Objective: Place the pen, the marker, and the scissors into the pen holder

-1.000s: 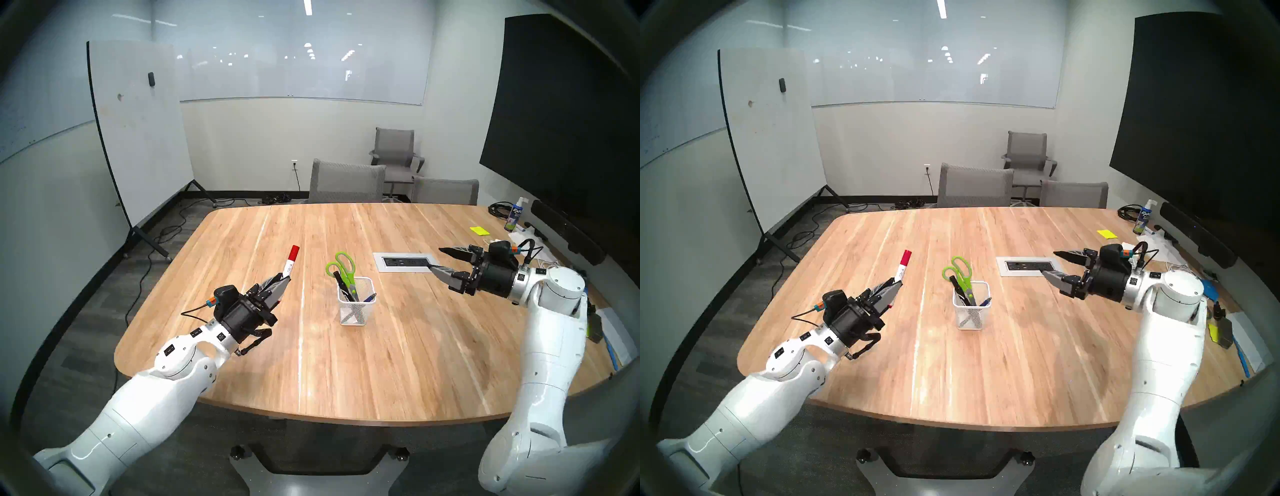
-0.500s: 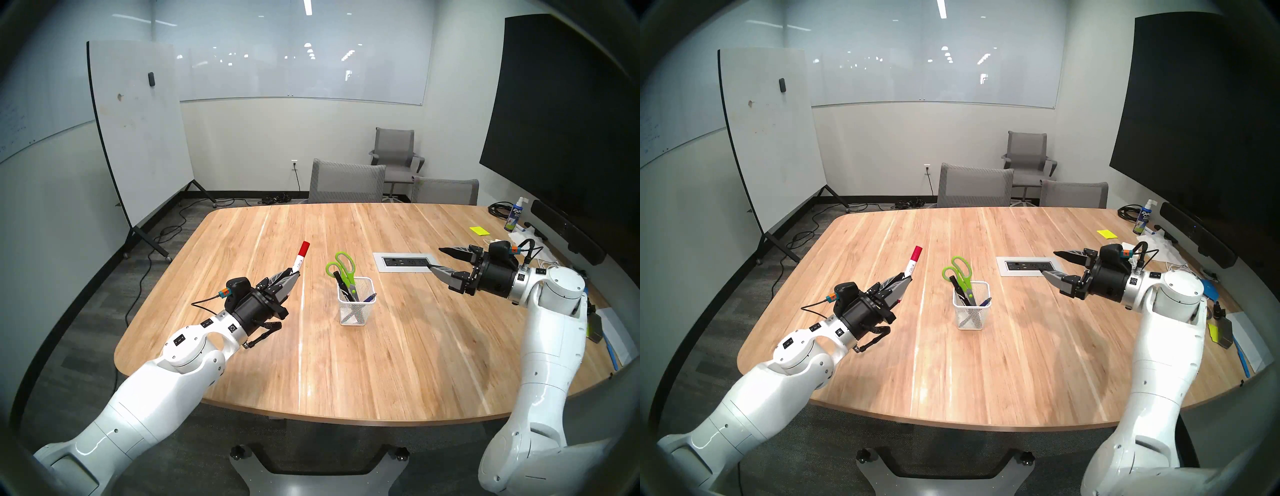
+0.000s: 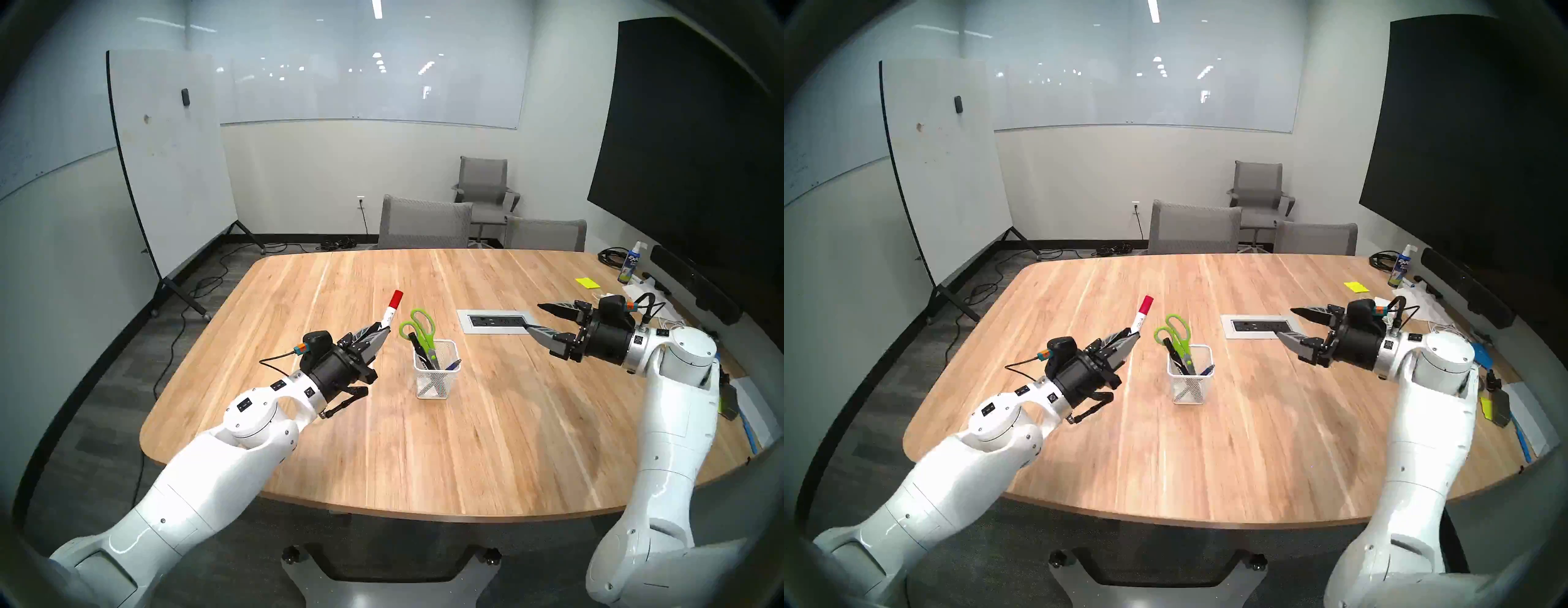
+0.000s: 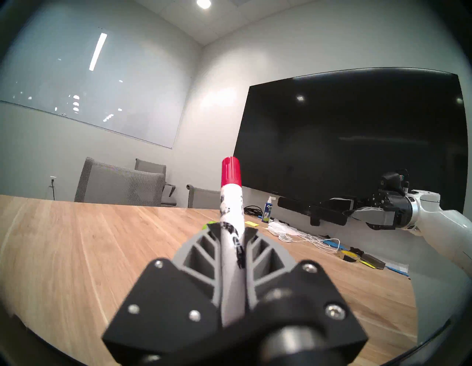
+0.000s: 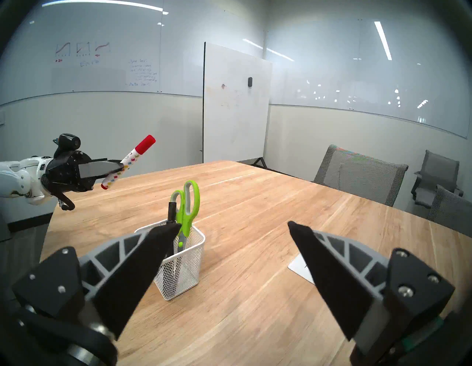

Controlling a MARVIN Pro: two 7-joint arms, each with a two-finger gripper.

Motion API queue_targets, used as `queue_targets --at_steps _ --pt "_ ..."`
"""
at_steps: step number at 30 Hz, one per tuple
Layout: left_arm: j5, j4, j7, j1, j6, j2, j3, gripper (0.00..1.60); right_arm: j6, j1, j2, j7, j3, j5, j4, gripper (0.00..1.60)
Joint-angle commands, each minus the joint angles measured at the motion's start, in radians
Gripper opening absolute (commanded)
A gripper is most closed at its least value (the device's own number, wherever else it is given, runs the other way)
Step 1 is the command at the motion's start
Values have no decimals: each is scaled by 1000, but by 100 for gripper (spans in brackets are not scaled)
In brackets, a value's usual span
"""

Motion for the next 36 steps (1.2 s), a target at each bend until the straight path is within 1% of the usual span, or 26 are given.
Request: queue_targets --at_steps 1,9,22,26,29,36 --pt "-8 1 -7 -55 -11 -35 -7 0 0 14 2 -1 -3 8 -17 160" --pt "5 -10 5 -84 2 -46 -2 0 0 14 2 -1 -3 8 -17 160" --pt "45 -22 56 -175 35 -125 47 0 -1 14 2 -1 -3 8 -16 160" --pt "53 -22 64 -186 46 -139 64 0 -1 14 2 -1 -3 8 -17 160" --pt "59 -32 72 -181 48 -140 72 0 -1 14 2 -1 -2 8 -17 160" --pt "66 -63 72 -171 66 -119 84 0 0 14 2 -1 -2 8 -17 160"
